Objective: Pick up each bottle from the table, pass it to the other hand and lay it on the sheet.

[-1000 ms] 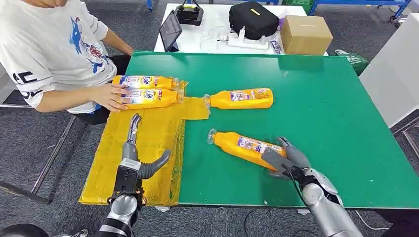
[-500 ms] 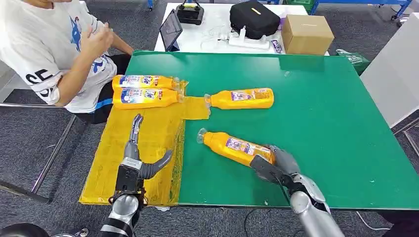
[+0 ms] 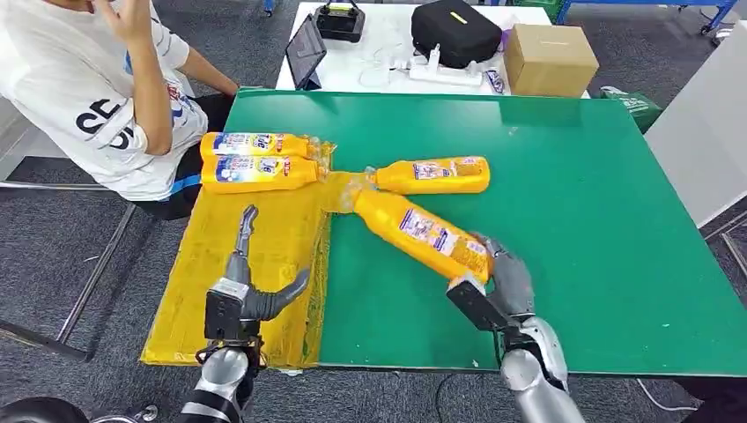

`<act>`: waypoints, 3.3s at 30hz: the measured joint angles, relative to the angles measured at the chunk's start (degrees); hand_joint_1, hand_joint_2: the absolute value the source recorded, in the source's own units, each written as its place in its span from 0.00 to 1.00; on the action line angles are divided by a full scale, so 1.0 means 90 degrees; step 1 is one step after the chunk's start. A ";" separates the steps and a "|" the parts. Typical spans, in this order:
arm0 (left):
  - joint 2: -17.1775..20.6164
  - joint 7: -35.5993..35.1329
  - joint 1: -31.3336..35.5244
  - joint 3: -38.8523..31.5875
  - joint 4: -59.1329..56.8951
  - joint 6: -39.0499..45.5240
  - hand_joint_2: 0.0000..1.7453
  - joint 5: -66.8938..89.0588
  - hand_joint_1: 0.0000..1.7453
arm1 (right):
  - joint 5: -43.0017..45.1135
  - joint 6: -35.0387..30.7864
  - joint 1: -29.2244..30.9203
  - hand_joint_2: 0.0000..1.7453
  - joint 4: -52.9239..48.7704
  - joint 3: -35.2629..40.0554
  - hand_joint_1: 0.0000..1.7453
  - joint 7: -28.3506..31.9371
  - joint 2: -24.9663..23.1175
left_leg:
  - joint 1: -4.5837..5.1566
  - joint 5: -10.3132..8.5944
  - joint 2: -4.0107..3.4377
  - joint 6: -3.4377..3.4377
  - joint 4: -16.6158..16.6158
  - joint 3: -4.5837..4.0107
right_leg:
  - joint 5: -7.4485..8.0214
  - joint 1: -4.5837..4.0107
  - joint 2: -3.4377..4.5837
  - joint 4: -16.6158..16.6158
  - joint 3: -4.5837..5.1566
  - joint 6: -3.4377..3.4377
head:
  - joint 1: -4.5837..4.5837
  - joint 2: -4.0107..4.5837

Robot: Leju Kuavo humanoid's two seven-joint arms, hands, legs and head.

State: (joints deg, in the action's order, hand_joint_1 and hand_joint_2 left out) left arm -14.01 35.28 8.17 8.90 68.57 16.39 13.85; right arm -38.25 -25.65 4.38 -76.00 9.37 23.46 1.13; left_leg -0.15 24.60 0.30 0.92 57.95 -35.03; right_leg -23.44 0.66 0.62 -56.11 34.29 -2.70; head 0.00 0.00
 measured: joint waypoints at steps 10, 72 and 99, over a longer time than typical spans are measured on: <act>-0.0097 -0.0571 -0.0290 -0.0063 0.0517 -0.0522 1.00 -0.1365 0.00 | 0.0653 -0.1536 -0.0940 1.00 -0.1612 -0.0449 1.00 0.1010 -0.0942 | -0.0003 0.0004 0.0001 -0.0005 -0.0002 -0.0004 | -0.0005 -0.0001 0.0000 0.0001 0.0004 0.0003 | -0.0007 0.0000; 0.0539 -0.1663 -0.0521 0.1234 0.0080 -0.3878 1.00 -0.4014 1.00 | 0.0932 -0.0878 0.0224 1.00 0.3197 0.2621 1.00 0.1527 -0.1721 | -0.0006 0.0003 -0.0005 -0.0007 -0.0003 -0.0013 | -0.0004 -0.0002 0.0001 0.0000 0.0019 0.0004 | -0.0005 0.0000; 0.0539 -0.1737 -0.0443 0.1321 0.0090 -0.4095 1.00 -0.4415 1.00 | 0.0818 -0.0883 0.0208 0.00 0.3054 0.2608 0.00 0.1507 -0.1726 | -0.0007 0.0003 -0.0004 -0.0007 -0.0003 -0.0014 | -0.0004 -0.0003 0.0001 -0.0001 0.0020 0.0004 | -0.0005 0.0000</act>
State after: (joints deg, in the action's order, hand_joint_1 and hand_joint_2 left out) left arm -9.16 19.65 4.18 20.79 69.37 -20.46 -25.88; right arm -30.89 -33.60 6.25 -48.52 32.85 37.03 -14.40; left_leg -0.22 24.63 0.27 0.86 57.93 -35.16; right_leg -23.48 0.63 0.63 -56.12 34.47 -2.67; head -0.04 0.00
